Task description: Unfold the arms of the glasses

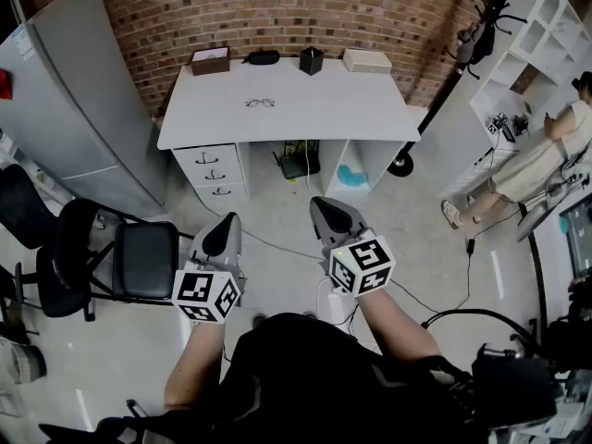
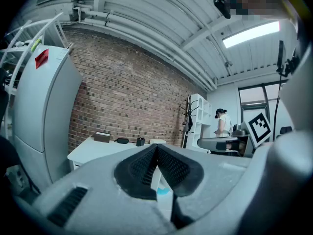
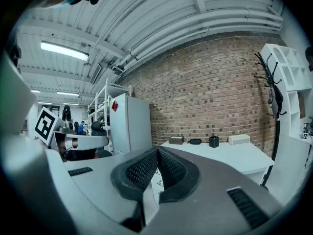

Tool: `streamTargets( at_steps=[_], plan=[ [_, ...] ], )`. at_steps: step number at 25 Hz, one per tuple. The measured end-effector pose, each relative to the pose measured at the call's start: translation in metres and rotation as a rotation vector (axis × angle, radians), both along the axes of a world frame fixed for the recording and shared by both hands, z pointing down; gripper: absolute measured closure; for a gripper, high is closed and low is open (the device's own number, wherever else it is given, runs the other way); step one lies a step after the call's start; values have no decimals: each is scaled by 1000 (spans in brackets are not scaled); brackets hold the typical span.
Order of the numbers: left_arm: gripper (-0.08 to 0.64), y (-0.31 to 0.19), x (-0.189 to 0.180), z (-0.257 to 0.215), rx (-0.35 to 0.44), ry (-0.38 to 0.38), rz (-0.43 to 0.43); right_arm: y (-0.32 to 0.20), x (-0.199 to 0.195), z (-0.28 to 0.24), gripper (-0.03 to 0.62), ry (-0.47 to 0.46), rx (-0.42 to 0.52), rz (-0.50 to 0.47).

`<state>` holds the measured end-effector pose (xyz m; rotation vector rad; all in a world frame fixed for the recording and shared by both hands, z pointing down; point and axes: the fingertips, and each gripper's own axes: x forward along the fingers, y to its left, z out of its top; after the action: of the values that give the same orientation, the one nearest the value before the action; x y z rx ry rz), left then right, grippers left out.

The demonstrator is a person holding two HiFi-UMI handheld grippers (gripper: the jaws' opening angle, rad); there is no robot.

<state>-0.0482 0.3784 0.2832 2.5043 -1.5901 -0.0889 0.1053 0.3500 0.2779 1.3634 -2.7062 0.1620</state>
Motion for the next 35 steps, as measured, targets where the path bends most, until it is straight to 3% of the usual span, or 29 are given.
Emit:
streamTargets(
  at_steps=[15,28,35],
  plan=[
    [551,6,-2,-3,-3,25,15,9,-8,-1,583,1,9,-13],
    [551,10,-46,11,10,51,28,9,-47,16,583,39,7,11],
    [551,4,-68,25,-33,57,56,6,-75,23,583,54,-15,13]
  ],
)
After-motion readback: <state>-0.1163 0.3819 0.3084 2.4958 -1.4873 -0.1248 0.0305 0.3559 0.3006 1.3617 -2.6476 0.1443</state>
